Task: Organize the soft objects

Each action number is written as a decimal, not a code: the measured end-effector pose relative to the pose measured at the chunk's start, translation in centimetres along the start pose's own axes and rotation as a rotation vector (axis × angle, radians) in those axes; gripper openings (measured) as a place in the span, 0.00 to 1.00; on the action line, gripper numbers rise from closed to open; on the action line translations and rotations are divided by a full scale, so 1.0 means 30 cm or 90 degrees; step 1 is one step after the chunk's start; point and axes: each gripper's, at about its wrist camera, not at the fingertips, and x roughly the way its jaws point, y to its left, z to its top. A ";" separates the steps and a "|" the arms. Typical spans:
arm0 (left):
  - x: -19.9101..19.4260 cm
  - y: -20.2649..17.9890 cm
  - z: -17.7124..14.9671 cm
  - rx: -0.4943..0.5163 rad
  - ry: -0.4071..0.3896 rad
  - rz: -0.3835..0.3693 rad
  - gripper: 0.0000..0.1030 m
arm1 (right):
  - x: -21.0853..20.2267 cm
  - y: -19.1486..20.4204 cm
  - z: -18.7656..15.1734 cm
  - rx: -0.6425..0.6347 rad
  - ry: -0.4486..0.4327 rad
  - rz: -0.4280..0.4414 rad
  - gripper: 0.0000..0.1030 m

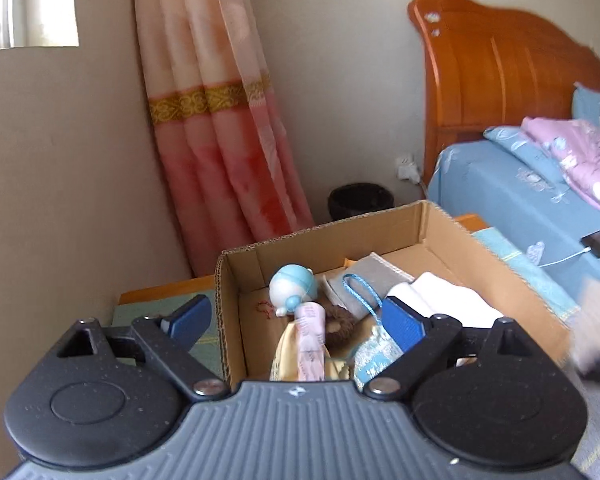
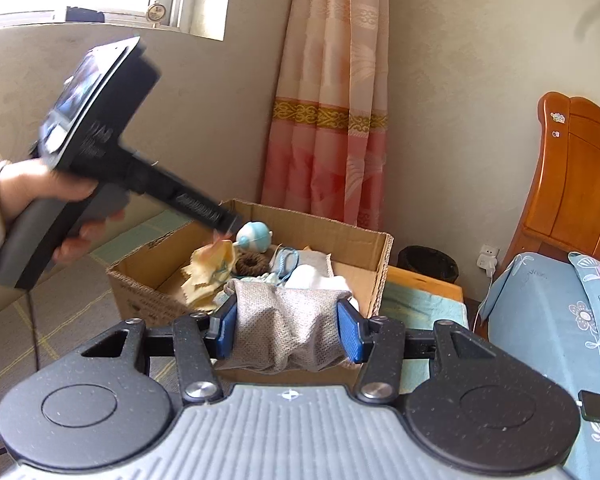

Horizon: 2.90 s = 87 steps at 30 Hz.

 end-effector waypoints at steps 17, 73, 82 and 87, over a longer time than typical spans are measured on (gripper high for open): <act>-0.258 0.038 -0.201 -0.062 0.005 0.079 0.99 | 0.378 -0.088 0.224 0.040 0.037 -0.077 0.70; -0.336 -0.039 -0.149 -0.118 0.091 0.074 0.99 | -0.022 0.099 0.061 0.176 0.196 -0.171 1.00; -0.332 -0.035 -0.151 -0.126 0.092 0.072 0.99 | -0.026 0.108 0.060 0.172 0.193 -0.164 1.00; -0.333 -0.034 -0.153 -0.128 0.091 0.072 0.99 | -0.028 0.105 0.060 0.174 0.191 -0.163 1.00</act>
